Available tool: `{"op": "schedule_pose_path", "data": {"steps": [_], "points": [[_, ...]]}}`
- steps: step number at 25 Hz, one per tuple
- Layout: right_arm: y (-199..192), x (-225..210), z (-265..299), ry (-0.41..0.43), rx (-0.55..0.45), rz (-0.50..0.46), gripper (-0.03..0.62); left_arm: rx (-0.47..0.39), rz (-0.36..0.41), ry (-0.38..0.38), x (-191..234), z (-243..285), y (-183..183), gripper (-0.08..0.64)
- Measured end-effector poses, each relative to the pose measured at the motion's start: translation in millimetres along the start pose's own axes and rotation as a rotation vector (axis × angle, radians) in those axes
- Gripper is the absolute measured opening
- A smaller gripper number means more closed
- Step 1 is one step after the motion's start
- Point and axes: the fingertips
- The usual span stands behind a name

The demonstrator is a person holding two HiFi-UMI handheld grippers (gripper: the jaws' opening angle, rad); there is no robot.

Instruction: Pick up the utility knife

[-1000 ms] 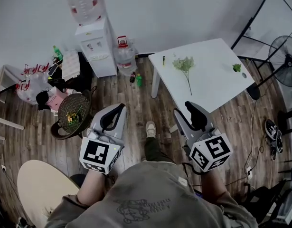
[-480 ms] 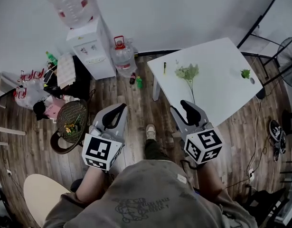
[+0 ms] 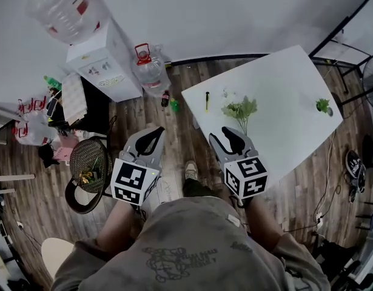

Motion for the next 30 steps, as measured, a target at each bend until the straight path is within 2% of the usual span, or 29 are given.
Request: {"op": "schedule_pose_path", "data": {"steps": [8,14,19,26,30], "points": [[-21,-47,61,-0.029,0.122,-0.020,0.186,0.082,-0.013,-0.020,27,76,-13,0.000],[-29,-62,101,0.012,0.166,0.083,0.185,0.144,-0.029,-0.014,44,105,-30,0.000],[-39,-81,127,-0.008,0.194,0.135,0.183,0.192,-0.030,-0.019,54,129,-45,0.000],[-70,-99,169,-0.066,0.286,0.187,0.178,0.244,-0.017,-0.090,55,159,-61,0.000],[-82,-108,190,-0.126,0.306,0.237,0.178,0.264,-0.013,-0.141,58,175,-69,0.000]]}}
Point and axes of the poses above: the fingertips, and each gripper's own axes: z forward along the fingers, x to its left, y out of its top, and after that the axes turned 3 degrees about -x, right-handed
